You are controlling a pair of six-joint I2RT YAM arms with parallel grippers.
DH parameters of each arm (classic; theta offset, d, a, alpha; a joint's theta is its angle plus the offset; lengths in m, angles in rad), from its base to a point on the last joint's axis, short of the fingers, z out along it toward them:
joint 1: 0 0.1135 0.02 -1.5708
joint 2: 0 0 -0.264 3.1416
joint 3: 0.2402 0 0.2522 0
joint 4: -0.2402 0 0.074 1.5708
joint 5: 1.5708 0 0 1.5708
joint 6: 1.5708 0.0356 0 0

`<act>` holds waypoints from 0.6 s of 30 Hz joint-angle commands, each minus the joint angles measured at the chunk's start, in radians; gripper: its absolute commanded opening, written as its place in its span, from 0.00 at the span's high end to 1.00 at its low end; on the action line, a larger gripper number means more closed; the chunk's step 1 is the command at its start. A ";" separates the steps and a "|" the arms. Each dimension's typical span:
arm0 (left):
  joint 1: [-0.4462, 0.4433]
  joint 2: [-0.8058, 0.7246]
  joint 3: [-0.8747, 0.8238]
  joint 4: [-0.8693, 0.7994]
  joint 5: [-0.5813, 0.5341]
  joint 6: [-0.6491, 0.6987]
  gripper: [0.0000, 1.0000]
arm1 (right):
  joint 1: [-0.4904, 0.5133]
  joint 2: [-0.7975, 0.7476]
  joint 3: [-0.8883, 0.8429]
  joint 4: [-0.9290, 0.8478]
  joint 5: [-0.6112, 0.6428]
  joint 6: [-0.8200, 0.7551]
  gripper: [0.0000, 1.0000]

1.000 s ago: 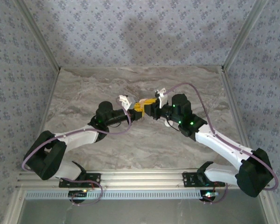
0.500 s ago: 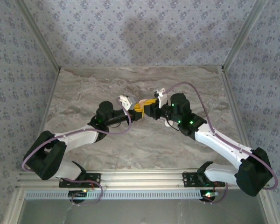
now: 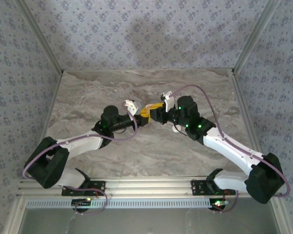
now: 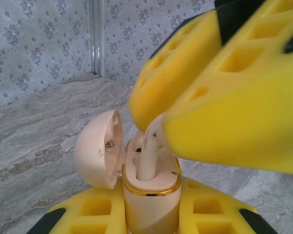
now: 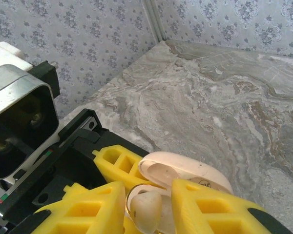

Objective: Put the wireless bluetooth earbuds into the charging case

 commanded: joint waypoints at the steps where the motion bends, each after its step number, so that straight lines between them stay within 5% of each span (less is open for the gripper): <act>1: -0.026 -0.074 0.071 0.125 0.084 0.031 0.83 | -0.015 0.036 0.007 -0.109 0.068 0.011 0.65; 18: -0.029 -0.077 0.049 0.110 0.026 0.056 0.83 | -0.012 -0.002 0.012 -0.079 0.029 0.004 0.57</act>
